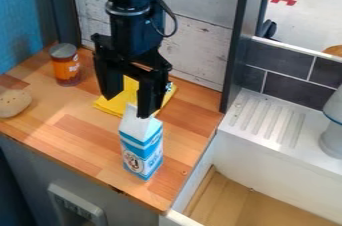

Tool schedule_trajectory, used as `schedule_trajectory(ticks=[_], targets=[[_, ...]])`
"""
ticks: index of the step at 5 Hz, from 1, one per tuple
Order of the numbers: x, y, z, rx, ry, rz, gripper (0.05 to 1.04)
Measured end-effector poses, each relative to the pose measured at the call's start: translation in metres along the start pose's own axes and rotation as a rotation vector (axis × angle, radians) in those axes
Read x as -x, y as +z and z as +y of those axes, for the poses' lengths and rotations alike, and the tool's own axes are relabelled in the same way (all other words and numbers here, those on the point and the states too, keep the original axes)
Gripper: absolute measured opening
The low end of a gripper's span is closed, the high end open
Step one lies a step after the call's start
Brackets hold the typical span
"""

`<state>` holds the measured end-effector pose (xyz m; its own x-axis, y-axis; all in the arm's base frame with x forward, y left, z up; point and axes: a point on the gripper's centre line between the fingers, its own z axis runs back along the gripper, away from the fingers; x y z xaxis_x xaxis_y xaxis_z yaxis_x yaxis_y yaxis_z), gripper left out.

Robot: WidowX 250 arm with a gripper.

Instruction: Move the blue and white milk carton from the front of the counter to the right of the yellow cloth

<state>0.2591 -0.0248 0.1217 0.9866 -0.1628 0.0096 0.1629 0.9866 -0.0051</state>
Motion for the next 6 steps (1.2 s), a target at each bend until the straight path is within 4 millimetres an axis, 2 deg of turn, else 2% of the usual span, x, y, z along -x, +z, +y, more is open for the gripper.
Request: schedule_trajectory(ticks=[2,3,4,5,6], targets=[[-0.008,-0.021,0.003,-0.004,0.101,0.071,0.999],[-0.011,-0.032,-0.01,0.0,0.08,0.091,0.999],[-0.01,-0.041,-0.014,-0.012,0.077,0.124,0.999],[-0.012,-0.054,-0.014,-0.017,0.081,0.156,0.949],[-0.011,-0.054,-0.013,-0.035,0.085,0.168,0.872]])
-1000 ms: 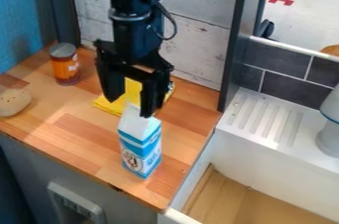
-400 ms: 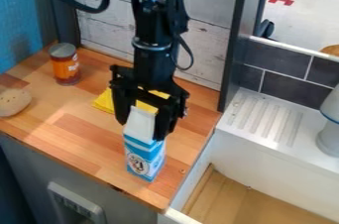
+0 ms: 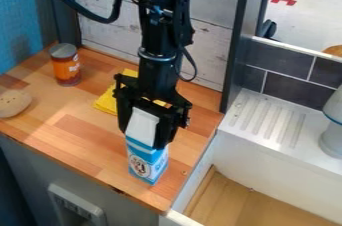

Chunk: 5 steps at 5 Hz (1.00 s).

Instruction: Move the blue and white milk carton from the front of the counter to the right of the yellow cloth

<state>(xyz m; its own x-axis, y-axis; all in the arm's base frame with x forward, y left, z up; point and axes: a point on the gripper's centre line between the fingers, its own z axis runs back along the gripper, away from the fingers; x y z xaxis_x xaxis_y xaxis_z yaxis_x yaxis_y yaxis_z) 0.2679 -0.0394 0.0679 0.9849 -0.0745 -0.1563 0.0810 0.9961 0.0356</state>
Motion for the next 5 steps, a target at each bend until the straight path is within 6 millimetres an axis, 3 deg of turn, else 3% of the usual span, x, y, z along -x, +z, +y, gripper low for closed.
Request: schedule_trajectory(ticks=[1,2,3,5], targets=[[0.004,0.003,0.002,-0.01,0.012,0.014,0.872],[0.013,0.03,0.004,-0.006,-0.003,-0.034,0.872],[0.007,0.054,0.015,0.023,-0.012,-0.099,0.872],[-0.05,0.066,0.017,0.027,-0.091,-0.129,0.872]])
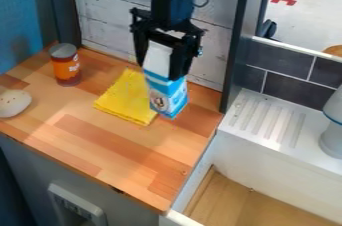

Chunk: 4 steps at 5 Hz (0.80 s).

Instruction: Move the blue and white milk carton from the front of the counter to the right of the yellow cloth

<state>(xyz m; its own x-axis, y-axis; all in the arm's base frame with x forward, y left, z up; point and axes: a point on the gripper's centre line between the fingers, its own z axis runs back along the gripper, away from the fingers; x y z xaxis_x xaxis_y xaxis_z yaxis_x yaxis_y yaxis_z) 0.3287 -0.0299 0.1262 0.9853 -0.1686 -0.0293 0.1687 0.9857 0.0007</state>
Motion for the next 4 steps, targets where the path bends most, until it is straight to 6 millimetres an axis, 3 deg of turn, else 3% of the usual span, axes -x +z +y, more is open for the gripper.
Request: schedule_trajectory(ticks=[2,4], targets=[[-0.042,-0.023,0.002,0.01,-0.036,0.044,0.872],[-0.058,-0.051,0.0,0.032,-0.033,0.122,0.872]])
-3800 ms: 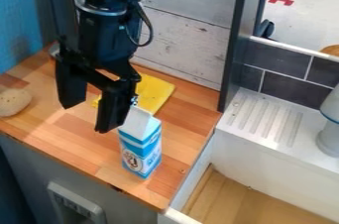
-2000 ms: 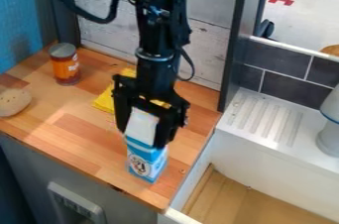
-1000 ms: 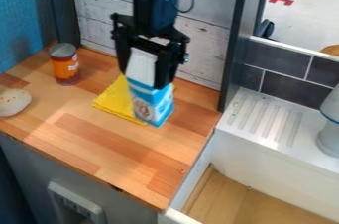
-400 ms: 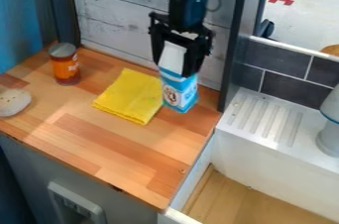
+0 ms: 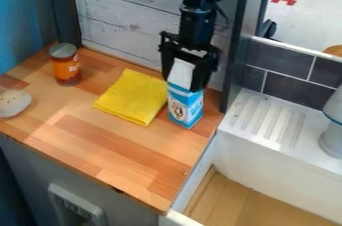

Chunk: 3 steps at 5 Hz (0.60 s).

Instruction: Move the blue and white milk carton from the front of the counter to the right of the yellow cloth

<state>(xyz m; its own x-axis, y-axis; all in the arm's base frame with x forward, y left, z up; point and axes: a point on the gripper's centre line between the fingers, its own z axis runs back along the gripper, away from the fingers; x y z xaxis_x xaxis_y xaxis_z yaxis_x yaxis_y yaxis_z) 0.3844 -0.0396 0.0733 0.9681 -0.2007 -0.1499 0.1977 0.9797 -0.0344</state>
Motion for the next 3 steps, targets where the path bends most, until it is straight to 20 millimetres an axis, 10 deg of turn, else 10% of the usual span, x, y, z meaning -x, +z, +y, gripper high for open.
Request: schedule_trajectory(ticks=[3], targets=[[0.008,-0.002,-0.005,-0.013,0.062,0.001,1.008]])
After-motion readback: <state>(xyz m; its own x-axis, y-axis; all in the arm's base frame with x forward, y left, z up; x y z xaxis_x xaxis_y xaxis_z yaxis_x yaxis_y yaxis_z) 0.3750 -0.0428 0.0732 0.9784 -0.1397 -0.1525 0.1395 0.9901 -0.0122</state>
